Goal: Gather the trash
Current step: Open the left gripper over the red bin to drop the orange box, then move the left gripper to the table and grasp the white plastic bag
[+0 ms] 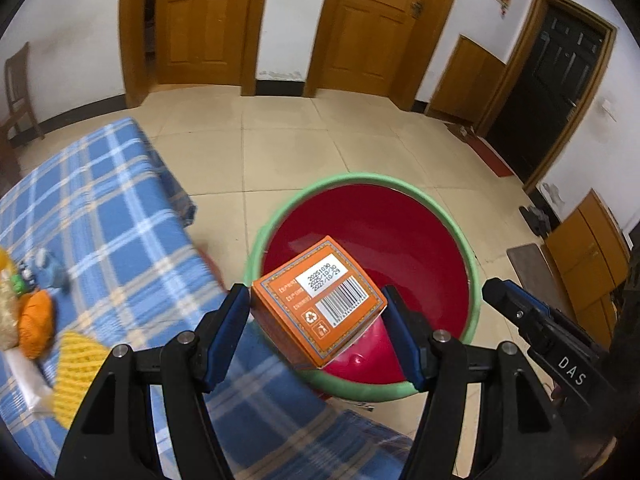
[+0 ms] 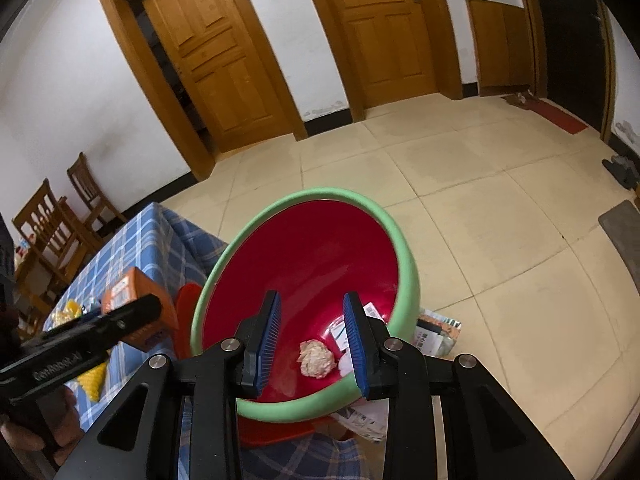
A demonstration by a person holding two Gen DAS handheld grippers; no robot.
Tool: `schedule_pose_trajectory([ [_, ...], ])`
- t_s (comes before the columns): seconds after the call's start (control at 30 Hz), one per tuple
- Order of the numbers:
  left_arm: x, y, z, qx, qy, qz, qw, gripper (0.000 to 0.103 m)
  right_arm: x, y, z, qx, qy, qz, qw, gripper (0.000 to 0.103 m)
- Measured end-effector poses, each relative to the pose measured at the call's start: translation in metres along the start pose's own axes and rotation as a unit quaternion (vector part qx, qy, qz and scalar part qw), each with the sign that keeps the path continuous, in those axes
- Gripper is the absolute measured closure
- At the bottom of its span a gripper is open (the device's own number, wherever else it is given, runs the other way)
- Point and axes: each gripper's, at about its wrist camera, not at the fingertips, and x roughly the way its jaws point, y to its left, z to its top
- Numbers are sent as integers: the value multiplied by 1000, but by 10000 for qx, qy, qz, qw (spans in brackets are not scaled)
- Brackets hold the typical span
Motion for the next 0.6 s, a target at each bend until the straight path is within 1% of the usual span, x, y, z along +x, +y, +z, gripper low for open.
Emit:
schedule_pose_trajectory([
  [0.17,8,-15,2,125,95,-118,9998,36,-3,-9,1,86,-32,-43,9999,70],
  [0.23,8,-17,3,126,94,-119,9998,30,-3,-11,1,107,-28,-49,9999,70],
  [0.27,7,-17,3,119,71,-111,9998,30,-3,-12,1,112,-27,-45,9999,70],
  [0.43,2,-15,5,102,16,-72,9999,29,-2,-12,1,137,-14,-10,9999,70],
  [0.6,-11,-3,5,-108,-96,-16,9999,29,-3,-8,2,97,-40,29,9999,70],
])
